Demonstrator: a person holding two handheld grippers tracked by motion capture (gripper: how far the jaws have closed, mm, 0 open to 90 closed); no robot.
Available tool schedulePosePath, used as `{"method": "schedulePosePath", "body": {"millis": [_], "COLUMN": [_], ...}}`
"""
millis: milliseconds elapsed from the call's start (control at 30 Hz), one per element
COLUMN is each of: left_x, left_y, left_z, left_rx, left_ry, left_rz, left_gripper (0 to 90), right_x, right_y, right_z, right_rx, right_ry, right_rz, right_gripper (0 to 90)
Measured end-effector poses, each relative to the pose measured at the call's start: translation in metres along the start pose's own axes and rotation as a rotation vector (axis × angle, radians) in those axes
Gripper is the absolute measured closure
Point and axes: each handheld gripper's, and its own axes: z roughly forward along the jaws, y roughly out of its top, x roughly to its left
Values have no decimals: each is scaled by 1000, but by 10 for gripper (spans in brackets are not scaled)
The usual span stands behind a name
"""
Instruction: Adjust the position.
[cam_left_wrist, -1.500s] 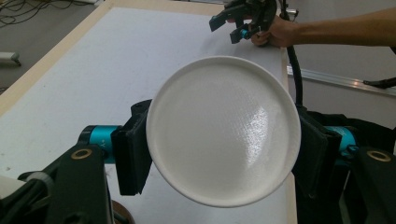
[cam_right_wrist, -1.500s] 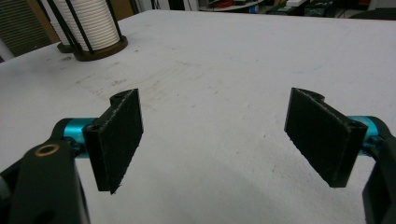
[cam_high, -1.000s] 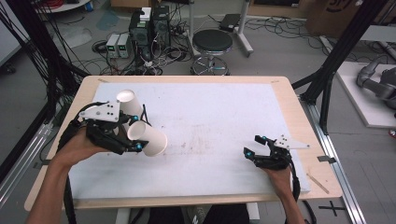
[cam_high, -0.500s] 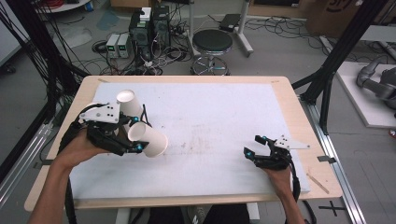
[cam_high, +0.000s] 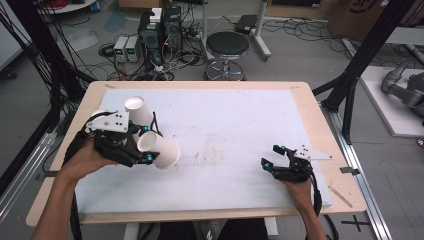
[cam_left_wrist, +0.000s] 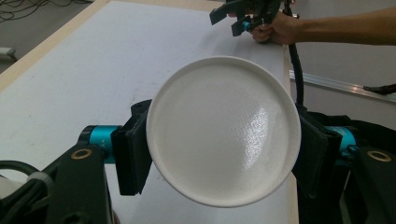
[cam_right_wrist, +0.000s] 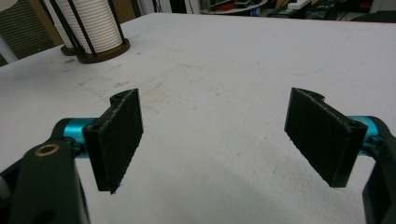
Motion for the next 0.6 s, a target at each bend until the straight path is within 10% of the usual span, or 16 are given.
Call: {"method": "schedulePosePath", "body": {"millis": [600], "left_x": [1], "left_y": [1], "left_z": [2], "left_rx": [-36], "left_ry": [3], "left_rz": [-5], "left_gripper": [320], "right_x": [-2], "right_y": [-1], "right_z": [-2], "right_rx": [-19], "right_ry": [24], "right_rz": [14], "right_gripper": [198]}}
